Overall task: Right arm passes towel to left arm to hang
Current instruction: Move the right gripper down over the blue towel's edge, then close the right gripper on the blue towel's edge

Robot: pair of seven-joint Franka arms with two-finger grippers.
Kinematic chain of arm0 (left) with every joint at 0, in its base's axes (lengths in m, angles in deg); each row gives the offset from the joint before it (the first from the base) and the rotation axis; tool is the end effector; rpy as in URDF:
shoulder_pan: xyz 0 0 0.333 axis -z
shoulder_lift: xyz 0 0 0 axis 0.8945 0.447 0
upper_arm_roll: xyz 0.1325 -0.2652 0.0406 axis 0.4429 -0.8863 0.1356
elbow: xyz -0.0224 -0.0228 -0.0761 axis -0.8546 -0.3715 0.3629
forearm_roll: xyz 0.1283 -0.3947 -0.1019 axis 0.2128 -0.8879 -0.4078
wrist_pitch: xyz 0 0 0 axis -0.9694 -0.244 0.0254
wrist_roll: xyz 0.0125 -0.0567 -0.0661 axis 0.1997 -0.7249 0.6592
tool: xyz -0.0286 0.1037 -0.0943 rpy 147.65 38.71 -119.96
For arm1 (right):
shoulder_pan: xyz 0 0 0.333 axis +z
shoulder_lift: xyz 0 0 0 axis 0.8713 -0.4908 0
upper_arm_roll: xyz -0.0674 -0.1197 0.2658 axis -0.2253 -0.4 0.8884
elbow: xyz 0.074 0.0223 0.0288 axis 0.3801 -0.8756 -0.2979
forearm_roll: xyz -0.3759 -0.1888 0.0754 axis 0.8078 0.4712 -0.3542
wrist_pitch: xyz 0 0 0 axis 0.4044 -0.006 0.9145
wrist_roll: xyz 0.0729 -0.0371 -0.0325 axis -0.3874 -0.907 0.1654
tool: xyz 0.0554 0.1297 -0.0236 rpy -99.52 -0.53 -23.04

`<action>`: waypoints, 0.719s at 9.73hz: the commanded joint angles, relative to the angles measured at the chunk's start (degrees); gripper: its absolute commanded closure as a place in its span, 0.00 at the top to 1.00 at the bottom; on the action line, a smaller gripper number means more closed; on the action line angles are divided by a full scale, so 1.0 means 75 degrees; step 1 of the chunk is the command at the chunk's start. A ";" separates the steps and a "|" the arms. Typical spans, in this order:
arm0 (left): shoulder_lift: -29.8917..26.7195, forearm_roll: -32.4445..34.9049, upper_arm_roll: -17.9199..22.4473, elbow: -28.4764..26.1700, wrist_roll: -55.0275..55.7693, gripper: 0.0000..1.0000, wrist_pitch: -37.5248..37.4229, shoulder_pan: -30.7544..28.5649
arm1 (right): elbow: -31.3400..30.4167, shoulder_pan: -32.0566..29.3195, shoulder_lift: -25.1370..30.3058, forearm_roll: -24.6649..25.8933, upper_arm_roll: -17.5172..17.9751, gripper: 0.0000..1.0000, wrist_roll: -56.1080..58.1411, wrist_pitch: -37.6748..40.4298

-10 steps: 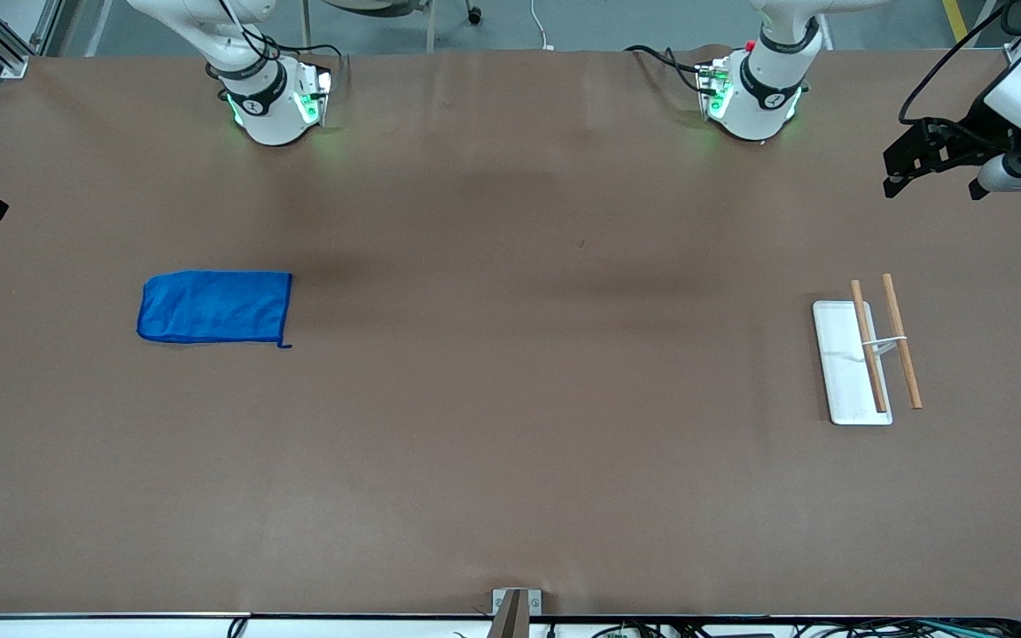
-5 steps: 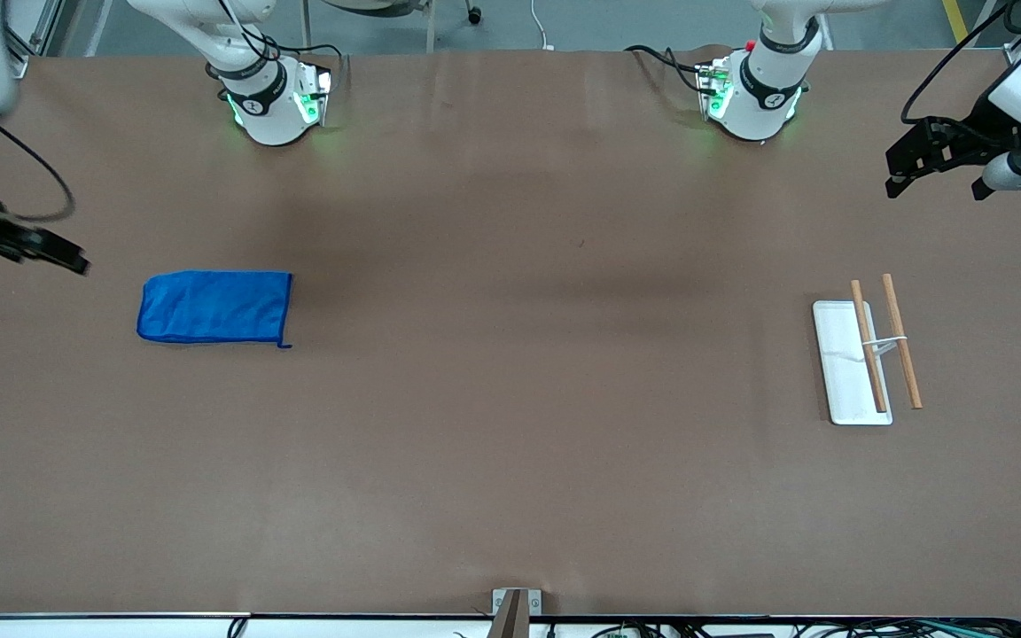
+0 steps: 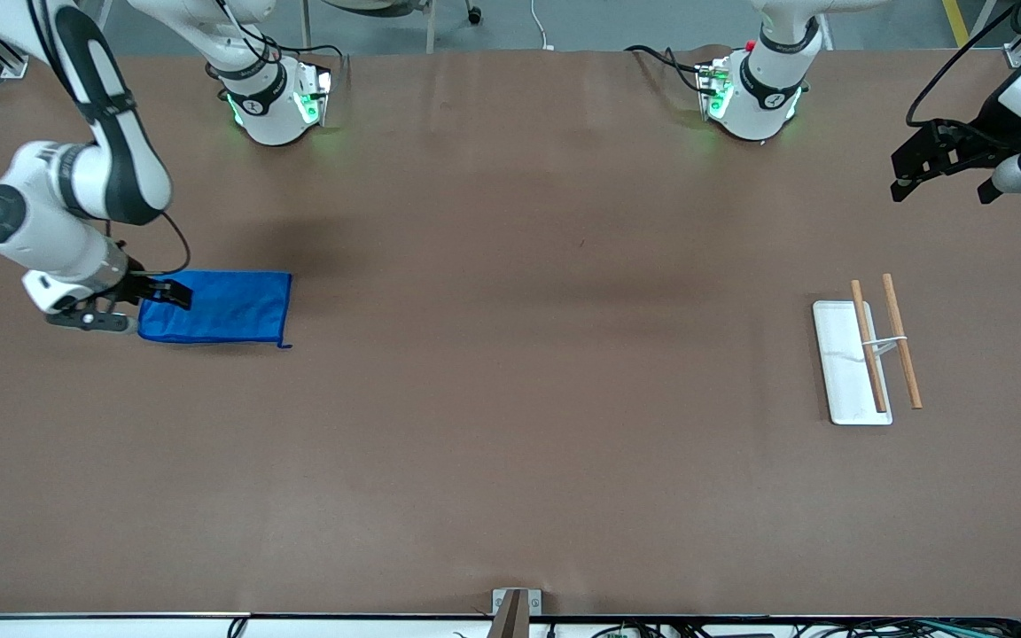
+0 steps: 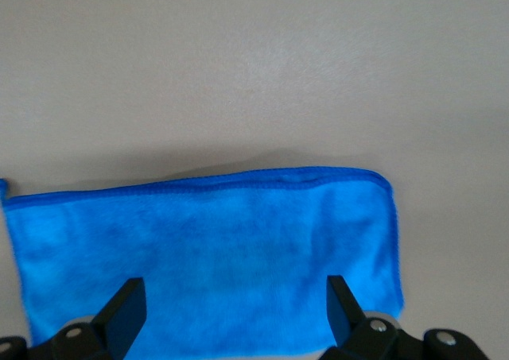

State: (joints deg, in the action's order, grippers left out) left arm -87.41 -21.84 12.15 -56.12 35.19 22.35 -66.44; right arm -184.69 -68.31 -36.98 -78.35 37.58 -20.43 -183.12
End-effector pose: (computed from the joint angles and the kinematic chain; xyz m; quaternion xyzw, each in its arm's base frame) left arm 0.5566 -0.0658 0.6156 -0.9994 0.0255 -0.0213 0.0054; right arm 0.5013 -0.0953 0.1593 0.9989 -0.0362 -0.0157 0.0271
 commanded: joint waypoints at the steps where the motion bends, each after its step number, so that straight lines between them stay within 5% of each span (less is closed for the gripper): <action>1: 0.0342 -0.0127 -0.0009 0.0235 -0.0089 1.00 -0.0125 -0.0011 | -0.0380 -0.0425 -0.0654 0.0171 0.0079 0.98 0.0504 -0.1344; 5: 0.0354 -0.0127 -0.0009 0.0247 -0.0089 1.00 -0.0149 -0.0034 | -0.0627 -0.0485 -0.1009 0.0171 0.0079 0.80 0.0601 -0.1970; 6: 0.0354 -0.0127 -0.0009 0.0247 -0.0089 1.00 -0.0149 -0.0034 | -0.0732 -0.0496 -0.1196 0.0171 0.0079 0.60 0.0590 -0.2332; 7: 0.0354 -0.0127 -0.0009 0.0247 -0.0089 1.00 -0.0149 -0.0023 | -0.0756 -0.0485 -0.1221 0.0171 0.0079 0.19 0.0520 -0.2417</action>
State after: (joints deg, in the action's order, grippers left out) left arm -85.89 -21.84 12.16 -54.24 35.19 22.23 -66.46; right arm -189.05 -70.79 -45.72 -78.03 37.54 -16.23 -199.15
